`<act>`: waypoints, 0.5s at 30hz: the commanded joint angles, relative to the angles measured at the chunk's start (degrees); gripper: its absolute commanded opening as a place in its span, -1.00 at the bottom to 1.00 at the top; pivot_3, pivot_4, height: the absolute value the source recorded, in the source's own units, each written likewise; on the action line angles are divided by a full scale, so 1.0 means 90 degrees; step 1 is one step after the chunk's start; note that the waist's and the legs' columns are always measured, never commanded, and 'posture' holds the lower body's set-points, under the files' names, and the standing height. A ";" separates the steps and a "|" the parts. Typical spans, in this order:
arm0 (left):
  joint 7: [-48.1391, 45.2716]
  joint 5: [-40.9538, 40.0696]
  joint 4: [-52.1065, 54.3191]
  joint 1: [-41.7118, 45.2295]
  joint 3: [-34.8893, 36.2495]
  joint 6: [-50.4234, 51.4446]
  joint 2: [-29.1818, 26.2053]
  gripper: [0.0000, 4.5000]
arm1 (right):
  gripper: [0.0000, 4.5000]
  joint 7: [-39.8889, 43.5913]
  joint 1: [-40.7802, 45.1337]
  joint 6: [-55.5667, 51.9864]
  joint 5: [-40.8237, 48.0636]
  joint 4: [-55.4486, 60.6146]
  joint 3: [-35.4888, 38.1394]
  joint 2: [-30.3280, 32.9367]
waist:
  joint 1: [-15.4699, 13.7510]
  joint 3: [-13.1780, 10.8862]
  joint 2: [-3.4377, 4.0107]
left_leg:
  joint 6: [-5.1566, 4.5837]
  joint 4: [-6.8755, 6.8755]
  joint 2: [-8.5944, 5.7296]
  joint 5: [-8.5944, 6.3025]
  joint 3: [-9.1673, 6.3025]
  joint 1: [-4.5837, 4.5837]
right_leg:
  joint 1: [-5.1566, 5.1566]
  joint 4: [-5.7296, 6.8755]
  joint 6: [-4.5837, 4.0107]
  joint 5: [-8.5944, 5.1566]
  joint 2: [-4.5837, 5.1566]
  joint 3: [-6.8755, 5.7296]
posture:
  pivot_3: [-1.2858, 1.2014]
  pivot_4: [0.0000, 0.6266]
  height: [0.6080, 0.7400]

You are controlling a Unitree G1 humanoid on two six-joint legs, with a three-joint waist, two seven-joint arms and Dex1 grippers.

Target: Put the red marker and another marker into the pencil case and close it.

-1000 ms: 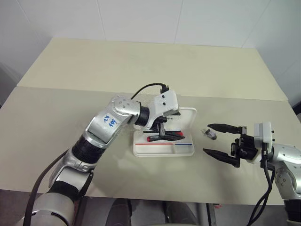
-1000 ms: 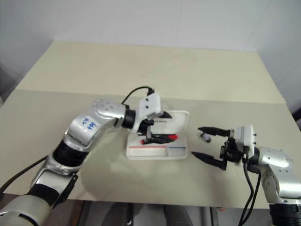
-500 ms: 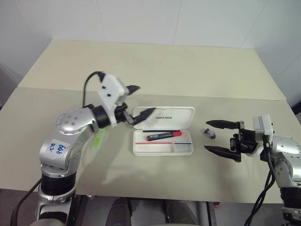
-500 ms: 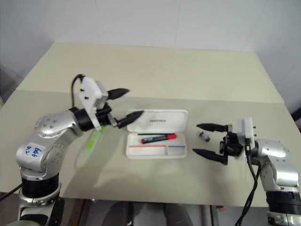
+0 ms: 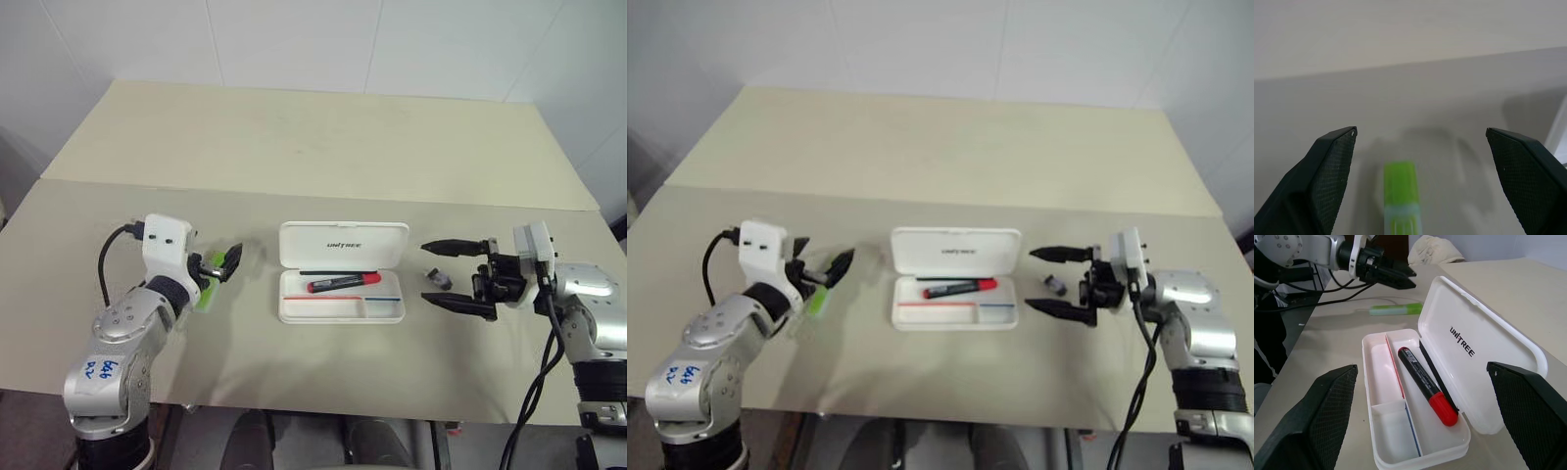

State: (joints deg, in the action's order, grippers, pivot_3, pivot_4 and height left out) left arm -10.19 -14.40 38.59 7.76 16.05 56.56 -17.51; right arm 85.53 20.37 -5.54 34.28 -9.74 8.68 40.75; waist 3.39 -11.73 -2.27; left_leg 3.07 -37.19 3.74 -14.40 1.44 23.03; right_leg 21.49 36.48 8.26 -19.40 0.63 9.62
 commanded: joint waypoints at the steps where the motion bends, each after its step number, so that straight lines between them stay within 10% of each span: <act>1: 0.0017 0.0008 0.0060 -0.0262 0.0185 -0.0286 -0.0012 0.99 | 1.00 0.0166 0.0013 -0.0044 0.0074 0.0066 0.0098 0.0113 | 0.0002 0.0000 0.0000 | 0.0000 0.0002 0.0001 0.0000 0.0000 0.0000 | 0.0002 0.0000 -0.0001 0.0000 -0.0001 0.0000 | 0.03 -0.52 1.00; 15: -0.0459 -0.0261 -0.0788 -0.0690 0.0092 -0.0124 -0.0414 0.99 | 1.00 -0.0031 -0.0795 -0.0287 0.0362 0.0696 0.0487 0.0282 | 0.0011 0.0000 0.0000 | 0.0002 0.0010 0.0001 -0.0001 0.0002 0.0000 | 0.0004 -0.0010 -0.0009 -0.0005 0.0000 -0.0001 | 0.03 -0.52 1.00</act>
State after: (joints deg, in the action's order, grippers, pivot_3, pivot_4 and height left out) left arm -13.95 -16.37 31.90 1.42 17.26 54.50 -20.38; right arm 85.38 13.65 -7.98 36.57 -5.62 11.18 42.28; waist 3.50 -11.72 -2.27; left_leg 3.09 -37.09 3.75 -14.42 1.46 23.02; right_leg 21.54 36.39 8.17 -19.45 0.63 9.61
